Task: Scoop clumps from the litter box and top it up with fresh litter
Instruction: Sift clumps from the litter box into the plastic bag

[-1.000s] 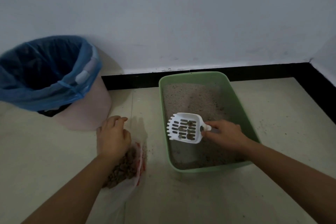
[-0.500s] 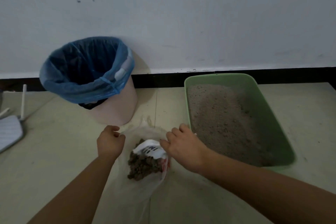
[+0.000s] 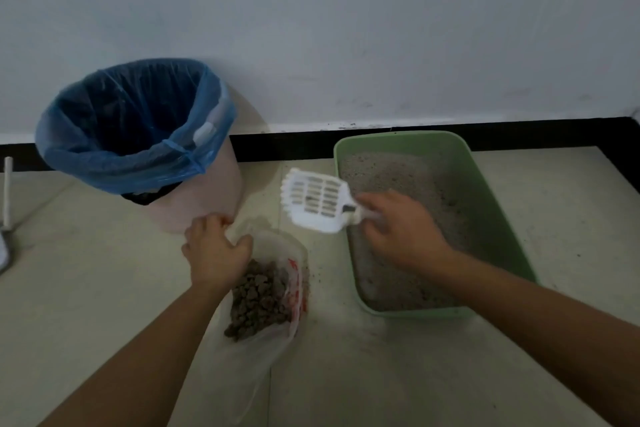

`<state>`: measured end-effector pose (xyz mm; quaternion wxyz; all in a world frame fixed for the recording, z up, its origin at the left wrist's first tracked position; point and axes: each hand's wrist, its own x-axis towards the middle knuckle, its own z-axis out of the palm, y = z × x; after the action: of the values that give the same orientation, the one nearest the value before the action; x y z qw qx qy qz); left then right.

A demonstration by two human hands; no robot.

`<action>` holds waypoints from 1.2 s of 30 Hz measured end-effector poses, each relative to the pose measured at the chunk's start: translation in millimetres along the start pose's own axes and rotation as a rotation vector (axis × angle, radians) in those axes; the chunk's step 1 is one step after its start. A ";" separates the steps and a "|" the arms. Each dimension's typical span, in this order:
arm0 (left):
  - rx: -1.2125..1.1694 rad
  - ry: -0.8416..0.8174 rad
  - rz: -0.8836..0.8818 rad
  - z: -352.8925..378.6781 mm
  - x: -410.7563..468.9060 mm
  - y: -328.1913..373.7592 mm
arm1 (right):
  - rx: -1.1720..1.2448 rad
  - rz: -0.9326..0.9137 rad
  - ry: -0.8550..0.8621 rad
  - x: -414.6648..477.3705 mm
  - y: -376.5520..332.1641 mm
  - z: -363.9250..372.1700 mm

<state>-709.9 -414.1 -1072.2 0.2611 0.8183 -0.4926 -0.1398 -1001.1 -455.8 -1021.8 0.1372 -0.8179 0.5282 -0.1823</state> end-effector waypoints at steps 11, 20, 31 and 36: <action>-0.226 -0.295 0.063 114.8 -53.5 112.9 | -0.618 0.228 -0.050 -37.0 111.7 -63.4; -0.157 -0.149 0.003 147.9 -74.9 119.0 | -0.893 -0.203 -0.251 -29.7 123.3 -46.3; -0.216 -0.098 -0.035 144.7 -79.0 124.3 | -0.850 -0.289 -0.297 -18.5 127.6 -60.3; -0.223 -0.101 -0.032 145.3 -79.3 122.1 | -0.817 -0.219 -0.441 -13.4 122.1 -91.4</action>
<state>-907.8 -432.7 -1125.2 0.3230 0.7837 -0.4737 -0.2390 -1146.0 -495.8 -992.9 -0.1067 -0.8749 0.4257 0.2049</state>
